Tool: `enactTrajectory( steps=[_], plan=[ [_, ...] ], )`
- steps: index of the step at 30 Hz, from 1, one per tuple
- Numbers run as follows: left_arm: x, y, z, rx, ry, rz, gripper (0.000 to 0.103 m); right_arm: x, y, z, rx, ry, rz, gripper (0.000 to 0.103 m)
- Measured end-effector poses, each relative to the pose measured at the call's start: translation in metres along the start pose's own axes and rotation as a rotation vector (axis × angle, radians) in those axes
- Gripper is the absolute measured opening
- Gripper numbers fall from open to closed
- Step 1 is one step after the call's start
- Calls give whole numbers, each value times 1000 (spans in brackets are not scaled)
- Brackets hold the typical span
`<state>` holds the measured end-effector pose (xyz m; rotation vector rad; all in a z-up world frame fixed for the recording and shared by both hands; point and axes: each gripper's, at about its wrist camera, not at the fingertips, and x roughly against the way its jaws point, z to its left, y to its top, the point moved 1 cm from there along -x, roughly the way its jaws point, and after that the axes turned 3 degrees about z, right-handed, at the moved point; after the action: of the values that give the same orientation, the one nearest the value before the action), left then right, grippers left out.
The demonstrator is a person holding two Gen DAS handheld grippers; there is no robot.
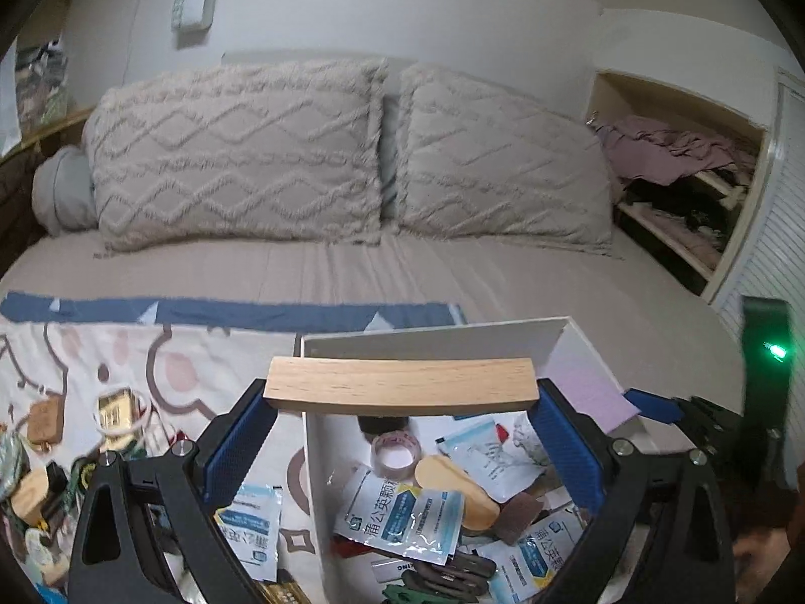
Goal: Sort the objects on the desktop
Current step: 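Lower the wooden strip and lilac notepad over the white box with both tools, then open the left tool to drop the wooden strip while the right tool releases the notepad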
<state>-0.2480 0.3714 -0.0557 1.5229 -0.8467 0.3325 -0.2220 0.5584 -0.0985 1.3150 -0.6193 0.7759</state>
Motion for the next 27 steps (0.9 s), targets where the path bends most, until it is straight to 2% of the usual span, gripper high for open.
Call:
enactTrajectory(
  steps=[4,8,16,20,24,27],
  plan=[
    [-16,1,0,21,25,66,100,-5,-3,3,5,20,40,97],
    [-31,2,1,31,47,139,100,-5,-4,7,40,4,52,97],
    [-64,-3,-12,-3,40,287,100,-7,-7,10,138,2,103,97],
    [-78,-4,-23,-39,43,331,100,-6,-7,3,151,-1,102,97],
    [-90,-3,-37,-93,94,350,100,-3,-6,-9,126,28,106,97],
    [-100,-1,-46,-94,79,364,100,-2,-7,-14,131,50,112,97]
  ],
)
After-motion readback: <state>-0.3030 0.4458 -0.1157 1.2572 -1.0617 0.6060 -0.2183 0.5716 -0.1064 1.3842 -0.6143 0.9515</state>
